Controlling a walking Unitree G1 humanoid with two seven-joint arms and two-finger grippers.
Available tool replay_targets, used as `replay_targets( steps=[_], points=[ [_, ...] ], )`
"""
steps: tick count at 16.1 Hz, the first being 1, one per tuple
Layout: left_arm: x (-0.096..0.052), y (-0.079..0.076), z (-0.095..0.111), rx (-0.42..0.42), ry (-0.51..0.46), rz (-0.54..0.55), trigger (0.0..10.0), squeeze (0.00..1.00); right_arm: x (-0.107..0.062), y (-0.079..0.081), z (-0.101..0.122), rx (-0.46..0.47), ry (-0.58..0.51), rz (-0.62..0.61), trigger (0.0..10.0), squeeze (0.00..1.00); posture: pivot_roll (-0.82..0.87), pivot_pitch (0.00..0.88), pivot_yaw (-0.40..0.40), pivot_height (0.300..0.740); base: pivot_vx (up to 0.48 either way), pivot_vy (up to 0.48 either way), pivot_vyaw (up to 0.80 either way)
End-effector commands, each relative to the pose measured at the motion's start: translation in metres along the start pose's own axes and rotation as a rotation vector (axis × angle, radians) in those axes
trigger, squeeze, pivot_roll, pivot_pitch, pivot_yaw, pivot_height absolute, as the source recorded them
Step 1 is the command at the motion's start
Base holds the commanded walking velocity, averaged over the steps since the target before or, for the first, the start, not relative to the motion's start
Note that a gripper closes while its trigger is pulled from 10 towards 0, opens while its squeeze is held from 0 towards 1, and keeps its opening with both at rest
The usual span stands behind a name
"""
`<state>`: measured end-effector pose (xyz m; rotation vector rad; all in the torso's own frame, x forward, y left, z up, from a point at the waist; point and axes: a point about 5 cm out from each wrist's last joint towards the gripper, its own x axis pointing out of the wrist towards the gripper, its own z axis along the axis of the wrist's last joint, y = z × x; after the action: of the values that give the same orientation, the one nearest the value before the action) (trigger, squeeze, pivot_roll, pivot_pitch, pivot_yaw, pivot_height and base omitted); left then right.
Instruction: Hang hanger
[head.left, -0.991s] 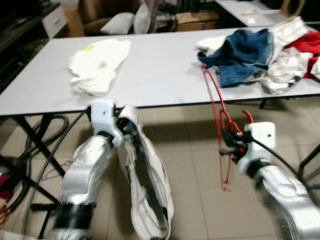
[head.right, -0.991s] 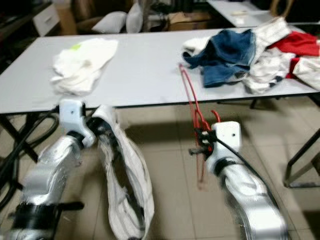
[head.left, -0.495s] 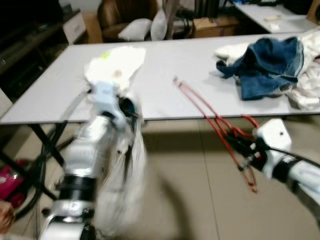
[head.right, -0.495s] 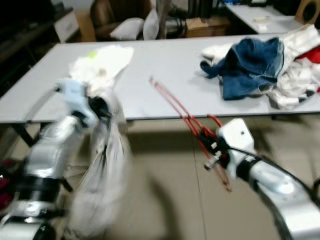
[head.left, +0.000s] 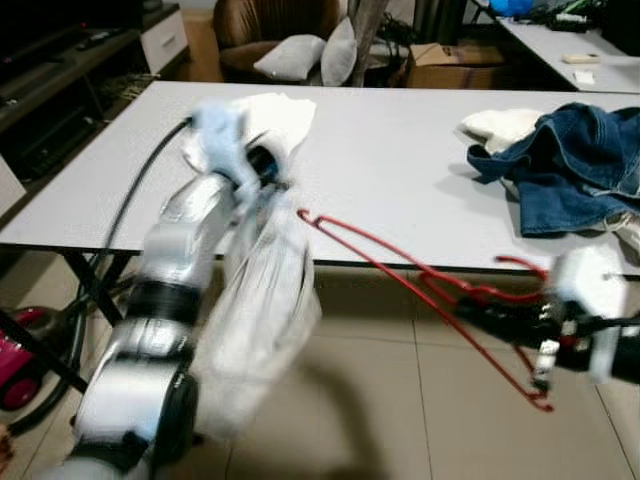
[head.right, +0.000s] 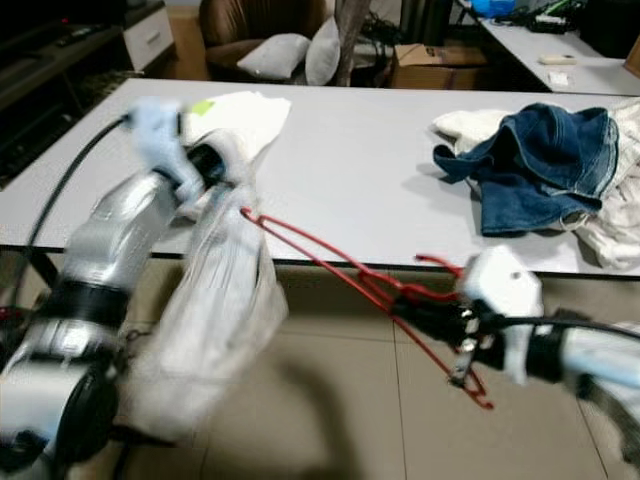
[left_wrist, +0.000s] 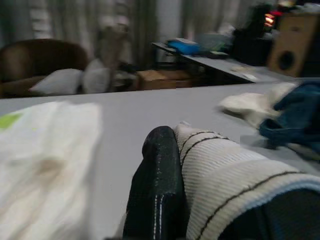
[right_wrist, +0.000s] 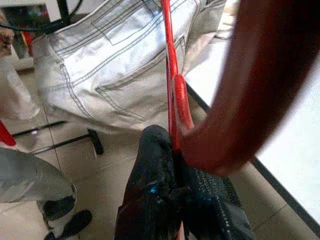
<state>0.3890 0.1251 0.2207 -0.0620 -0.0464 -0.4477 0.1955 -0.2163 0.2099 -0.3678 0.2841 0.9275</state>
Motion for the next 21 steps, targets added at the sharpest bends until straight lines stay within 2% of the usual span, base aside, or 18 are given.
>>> replay_targets(
  steps=[1, 2, 3, 5, 6, 7, 8, 9, 10, 12, 14, 16, 18, 19, 20, 21],
  points=[
    [0.008, 0.001, 0.041, 0.067, -0.13, -0.023, 10.0, 0.0, -0.007, 0.001, 0.008, -0.014, -0.03, 0.019, 10.0, 0.0, -0.07, 0.0, 0.046, 0.74, 0.364, 0.0, 0.0],
    [0.013, 0.002, 0.049, 0.072, -0.142, -0.027, 10.0, 0.0, -0.01, 0.003, 0.012, -0.013, -0.055, 0.036, 10.0, 0.0, -0.08, 0.0, 0.052, 0.74, 0.368, 0.0, 0.0],
    [0.021, 0.001, 0.068, 0.066, -0.178, -0.05, 10.0, 0.0, -0.011, 0.012, 0.014, -0.001, -0.075, 0.099, 10.0, 0.0, -0.08, 0.0, 0.059, 0.74, 0.364, 0.0, 0.0],
    [0.026, -0.008, 0.09, 0.062, -0.228, -0.11, 10.0, 0.0, -0.006, 0.023, 0.01, 0.011, -0.042, 0.185, 10.0, 0.0, -0.08, 0.0, 0.062, 0.74, 0.364, 0.0, 0.0],
    [0.026, -0.008, 0.09, 0.062, -0.228, -0.11, 10.0, 0.0, -0.006, 0.023, 0.01, 0.011, -0.042, 0.185, 10.0, 0.0, -0.08, 0.0, 0.062, 0.74, 0.364, 0.0, 0.0],
    [0.028, -0.015, 0.104, 0.072, -0.258, -0.162, 10.0, 0.0, 0.001, 0.026, 0.006, 0.009, -0.012, 0.223, 10.0, 0.0, -0.08, 0.0, 0.065, 0.74, 0.368, 0.0, 0.0],
    [0.027, -0.024, 0.134, 0.092, -0.326, -0.249, 10.0, 0.0, 0.017, 0.025, 0.002, -0.03, 0.041, 0.269, 10.0, 0.0, -0.07, 0.0, 0.063, 0.74, 0.364, 0.0, 0.0],
    [0.023, -0.025, 0.154, 0.096, -0.379, -0.279, 10.0, 0.0, 0.027, 0.02, 0.003, -0.078, 0.065, 0.296, 10.0, 0.0, -0.07, 0.0, 0.057, 0.74, 0.364, 0.0, 0.0],
    [0.021, -0.023, 0.163, 0.092, -0.403, -0.282, 10.0, 0.0, 0.03, 0.016, 0.006, -0.102, 0.071, 0.306, 10.0, 0.0, -0.07, 0.0, 0.055, 0.74, 0.364, 0.0, 0.0],
    [0.01, -0.016, 0.199, 0.088, -0.507, -0.305, 10.0, 0.0, 0.043, -0.012, 0.022, -0.221, 0.095, 0.285, 10.0, 0.0, -0.06, 0.0, 0.036, 0.74, 0.366, 0.0, 0.0],
    [0.001, -0.014, 0.215, 0.106, -0.554, -0.323, 10.0, 0.0, 0.057, -0.041, 0.036, -0.289, 0.108, 0.201, 10.0, 0.0, -0.04, 0.0, 0.014, 0.74, 0.364, 0.0, 0.0],
    [-0.002, -0.012, 0.215, 0.13, -0.552, -0.335, 10.0, 0.0, 0.068, -0.066, 0.046, -0.357, 0.169, 0.155, 10.0, 0.0, -0.03, 0.0, -0.001, 0.74, 0.368, 0.0, 0.0],
    [-0.002, -0.009, 0.211, 0.135, -0.54, -0.326, 10.0, 0.0, 0.072, -0.085, 0.052, -0.385, 0.205, 0.103, 10.0, 0.0, -0.03, 0.0, -0.001, 0.74, 0.364, 0.0, 0.0],
    [-0.001, -0.006, 0.205, 0.133, -0.531, -0.319, 10.0, 0.0, 0.08, -0.122, 0.067, -0.448, 0.232, -0.125, 10.0, 0.0, -0.03, 0.0, -0.004, 0.74, 0.368, 0.0, 0.0],
    [-0.001, -0.006, 0.203, 0.131, -0.53, -0.319, 10.0, 0.0, 0.083, -0.134, 0.073, -0.468, 0.236, -0.215, 10.0, 0.0, -0.03, 0.0, -0.005, 0.74, 0.36, 0.0, 0.0],
    [-0.001, -0.007, 0.203, 0.128, -0.538, -0.325, 10.0, 0.0, 0.086, -0.156, 0.092, -0.496, 0.182, -0.417, 10.0, 0.0, -0.03, 0.0, -0.005, 0.74, 0.364, 0.0, 0.0]
  ],
)
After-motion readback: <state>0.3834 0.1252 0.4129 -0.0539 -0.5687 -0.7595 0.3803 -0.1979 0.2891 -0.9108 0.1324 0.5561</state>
